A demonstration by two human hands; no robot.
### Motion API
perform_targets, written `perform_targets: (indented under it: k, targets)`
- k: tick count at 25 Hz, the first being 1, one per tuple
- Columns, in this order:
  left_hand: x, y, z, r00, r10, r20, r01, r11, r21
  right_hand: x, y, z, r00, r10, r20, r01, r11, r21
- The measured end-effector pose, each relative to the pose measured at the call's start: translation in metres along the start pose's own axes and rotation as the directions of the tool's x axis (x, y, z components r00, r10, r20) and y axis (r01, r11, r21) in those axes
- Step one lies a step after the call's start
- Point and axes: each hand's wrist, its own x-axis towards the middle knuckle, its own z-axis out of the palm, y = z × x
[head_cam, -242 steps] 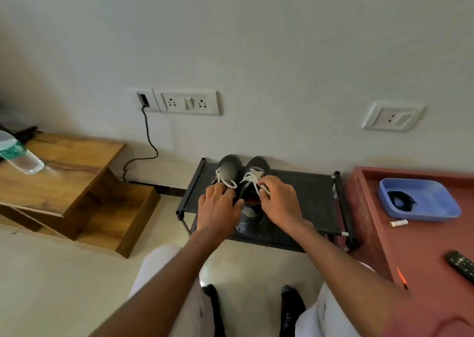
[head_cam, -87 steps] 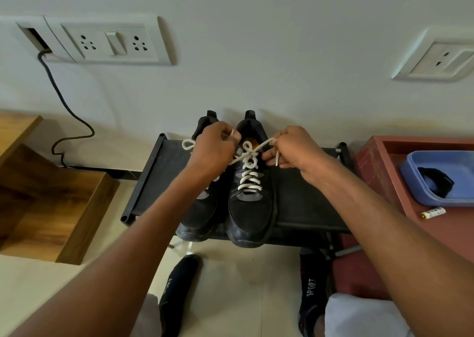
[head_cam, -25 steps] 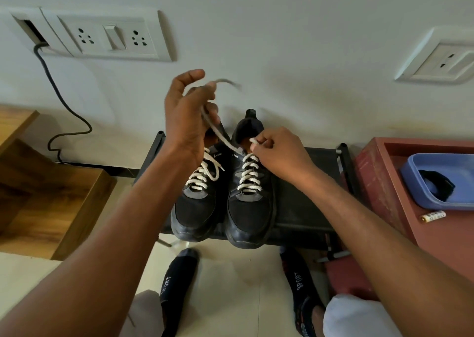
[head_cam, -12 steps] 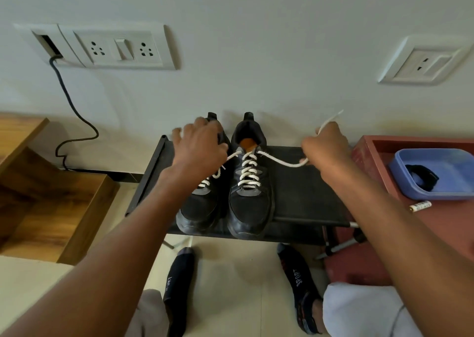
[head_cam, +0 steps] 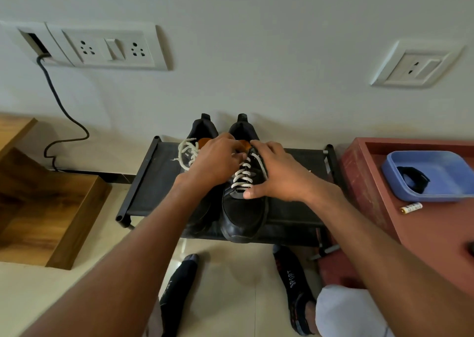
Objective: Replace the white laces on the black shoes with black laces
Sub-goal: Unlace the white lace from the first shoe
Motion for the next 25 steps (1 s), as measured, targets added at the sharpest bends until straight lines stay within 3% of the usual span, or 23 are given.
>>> perform_targets:
  k: [5, 10, 14, 16, 20, 22, 25]
  targets:
    - [0.009, -0.015, 0.01, 0.998, -0.009, -0.066, 0.002, 0.995, -0.097, 0.025, 0.01, 0.006, 0.996, 0.041, 0.074, -0.037, 0.997, -0.064]
    - [0.015, -0.012, 0.013, 0.998, -0.019, -0.055, 0.016, 0.998, -0.066, 0.024, 0.009, 0.017, 0.999, 0.013, 0.03, -0.011, 0.996, -0.084]
    - [0.014, -0.015, 0.007, 0.992, -0.09, -0.089, 0.073, 0.981, -0.181, 0.023, 0.006, 0.014, 1.0, 0.017, -0.023, -0.019, 0.997, -0.073]
    - [0.014, -0.015, 0.005, 0.981, -0.178, -0.072, 0.146, 0.936, -0.32, 0.022, 0.006, 0.012, 0.999, 0.023, -0.036, -0.024, 0.999, -0.028]
    - [0.015, -0.013, 0.0, 0.934, -0.352, 0.053, 0.304, 0.711, -0.634, 0.022, 0.007, 0.01, 0.998, 0.047, -0.044, -0.046, 0.999, 0.016]
    - [0.016, -0.011, -0.001, 0.965, -0.26, 0.029, 0.235, 0.813, -0.533, 0.021, 0.008, 0.011, 0.998, 0.047, -0.042, -0.046, 0.999, 0.017]
    - [0.013, 0.004, 0.006, 0.997, -0.079, 0.0, 0.077, 0.972, -0.221, 0.021, 0.008, 0.011, 0.998, 0.042, -0.039, -0.042, 0.999, -0.002]
